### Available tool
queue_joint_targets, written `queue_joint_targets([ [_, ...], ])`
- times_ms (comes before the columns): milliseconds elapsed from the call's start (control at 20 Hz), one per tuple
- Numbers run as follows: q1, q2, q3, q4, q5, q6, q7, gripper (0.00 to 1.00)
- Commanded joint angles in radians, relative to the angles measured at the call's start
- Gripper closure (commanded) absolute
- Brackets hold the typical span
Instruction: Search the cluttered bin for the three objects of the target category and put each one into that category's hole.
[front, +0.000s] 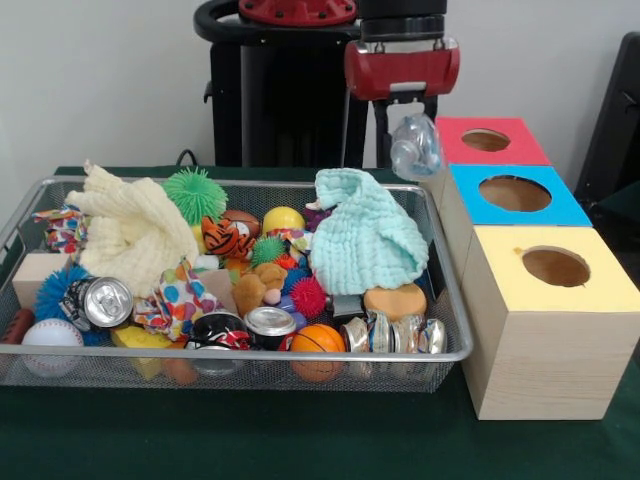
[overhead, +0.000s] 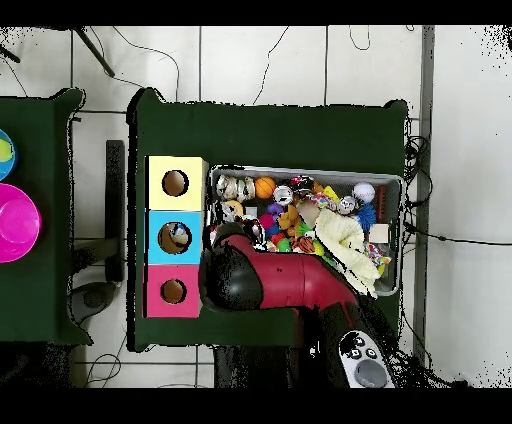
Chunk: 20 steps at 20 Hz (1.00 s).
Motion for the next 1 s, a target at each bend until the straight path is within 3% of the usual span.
queue_joint_targets([
  [50, 0.021, 0.089, -0.064, 0.05, 0.06, -0.075, 0.275, 1.0],
  [750, 0.226, 0.092, -0.15, 0.04, 0.225, -0.052, 0.326, 1.0],
  [1000, 0.299, 0.129, -0.177, -0.009, 0.286, -0.057, 0.346, 1.0],
])
